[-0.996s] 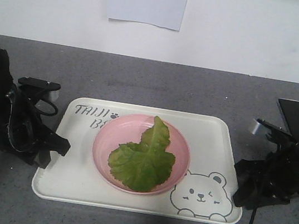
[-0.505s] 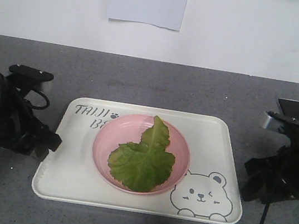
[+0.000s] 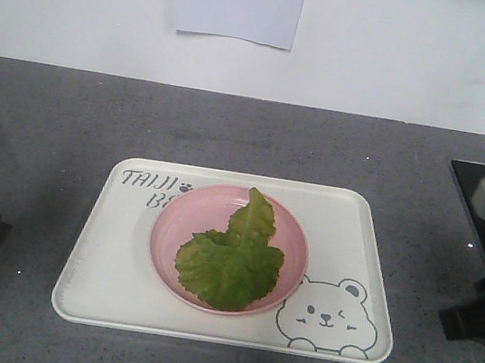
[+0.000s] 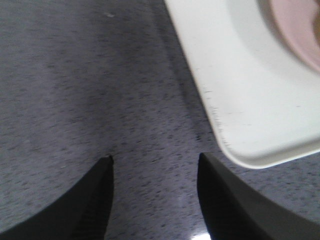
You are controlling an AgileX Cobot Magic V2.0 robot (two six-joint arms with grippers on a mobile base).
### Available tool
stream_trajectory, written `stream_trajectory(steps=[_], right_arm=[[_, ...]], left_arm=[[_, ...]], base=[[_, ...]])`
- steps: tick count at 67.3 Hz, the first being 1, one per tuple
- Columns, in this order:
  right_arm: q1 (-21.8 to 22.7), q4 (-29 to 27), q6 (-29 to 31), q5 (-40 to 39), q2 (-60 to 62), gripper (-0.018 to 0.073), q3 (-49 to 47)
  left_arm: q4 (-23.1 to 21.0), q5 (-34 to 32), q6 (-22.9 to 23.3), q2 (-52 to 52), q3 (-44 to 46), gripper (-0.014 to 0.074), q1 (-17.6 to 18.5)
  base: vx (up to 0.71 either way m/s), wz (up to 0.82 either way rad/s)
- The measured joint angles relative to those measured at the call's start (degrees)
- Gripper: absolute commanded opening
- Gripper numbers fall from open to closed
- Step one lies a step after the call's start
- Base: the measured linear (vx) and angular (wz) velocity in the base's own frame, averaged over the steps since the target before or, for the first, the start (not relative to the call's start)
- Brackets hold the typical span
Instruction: Transfer vegetables to tray and serve
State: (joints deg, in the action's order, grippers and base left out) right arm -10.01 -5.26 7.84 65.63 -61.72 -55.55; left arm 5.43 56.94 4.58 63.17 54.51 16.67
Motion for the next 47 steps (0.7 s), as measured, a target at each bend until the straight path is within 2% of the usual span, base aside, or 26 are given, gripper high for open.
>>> stream_trajectory(steps=[8, 22, 38, 47], right_arm=[[-0.13, 1.80, -1.20, -4.17, 8.53, 0.0263, 5.17], [-0.13, 1.96, -0.05, -9.25, 21.23, 0.0263, 12.88], [-0.13, 1.96, 0.26, -9.77, 30.02, 0.0263, 16.39], [-0.13, 1.96, 0.26, -10.01, 32.16, 0.0226, 16.46]], left_arm=[[2.74, -2.19, 0.80, -6.78, -3.98, 0.0380, 0.00], [2.96, -5.67, 0.97, -17.01, -10.44, 0.0380, 0.00], [2.96, -10.14, 1.09, -24.85, -15.86, 0.0379, 0.00], [2.96, -11.08, 1.09, -26.14, -17.30, 0.0335, 0.00]], base=[[0.00, 0.00], [0.00, 0.00], [0.00, 0.00], [0.00, 0.00]])
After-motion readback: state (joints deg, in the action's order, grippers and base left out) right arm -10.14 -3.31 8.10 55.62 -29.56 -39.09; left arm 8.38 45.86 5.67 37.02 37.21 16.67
